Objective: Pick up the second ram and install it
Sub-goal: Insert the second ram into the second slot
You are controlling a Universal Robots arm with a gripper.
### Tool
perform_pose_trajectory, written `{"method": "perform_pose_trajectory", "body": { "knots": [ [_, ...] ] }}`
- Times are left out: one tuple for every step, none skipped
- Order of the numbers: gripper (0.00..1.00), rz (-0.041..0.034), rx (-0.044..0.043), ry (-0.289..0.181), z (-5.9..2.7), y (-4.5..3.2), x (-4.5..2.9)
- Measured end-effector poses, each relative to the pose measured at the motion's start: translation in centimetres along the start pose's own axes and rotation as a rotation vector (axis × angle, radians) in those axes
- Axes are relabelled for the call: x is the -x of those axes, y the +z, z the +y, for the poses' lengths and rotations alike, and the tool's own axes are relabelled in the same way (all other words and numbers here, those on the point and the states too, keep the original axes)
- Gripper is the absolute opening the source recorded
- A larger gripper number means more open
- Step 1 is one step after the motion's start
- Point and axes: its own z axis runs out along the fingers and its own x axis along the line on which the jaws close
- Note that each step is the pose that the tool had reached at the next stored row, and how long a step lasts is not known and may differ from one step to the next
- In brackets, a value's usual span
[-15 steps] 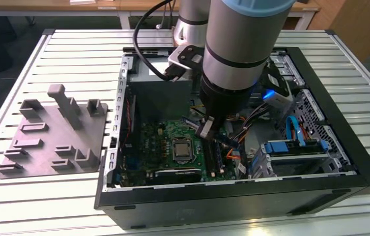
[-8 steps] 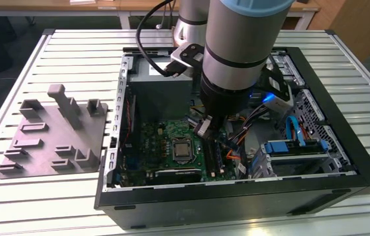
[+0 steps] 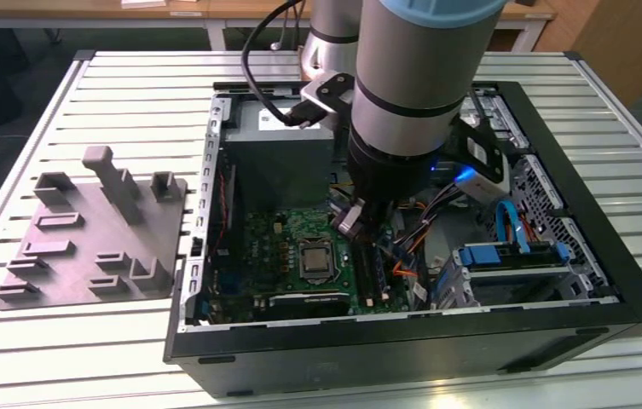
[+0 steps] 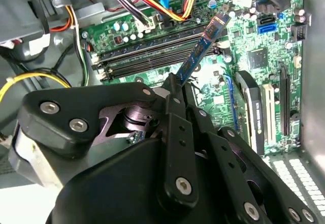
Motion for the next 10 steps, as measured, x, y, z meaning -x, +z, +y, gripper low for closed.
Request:
{"method": "perform_pose_trajectory", "body": {
  "knots": [
    [0.14,-0.0002,-0.0009,0.009,0.00,0.00,0.00],
    [0.14,-0.0006,-0.0018,0.019,0.00,0.00,0.00],
    [0.14,-0.0007,-0.0028,0.028,0.00,0.00,0.00],
    [0.14,-0.0010,-0.0037,0.037,0.00,0.00,0.00],
    [0.14,-0.0013,-0.0045,0.047,0.00,0.00,0.00],
    [0.14,-0.0017,-0.0054,0.056,0.00,0.01,0.00],
    [0.14,-0.0019,-0.0061,0.064,0.00,0.01,0.00],
    [0.14,-0.0021,-0.0069,0.071,0.00,0.01,0.00],
    [0.14,-0.0022,-0.0076,0.078,0.00,0.01,0.00],
    [0.14,-0.0024,-0.0084,0.085,0.00,0.01,0.00]
  ]
}}
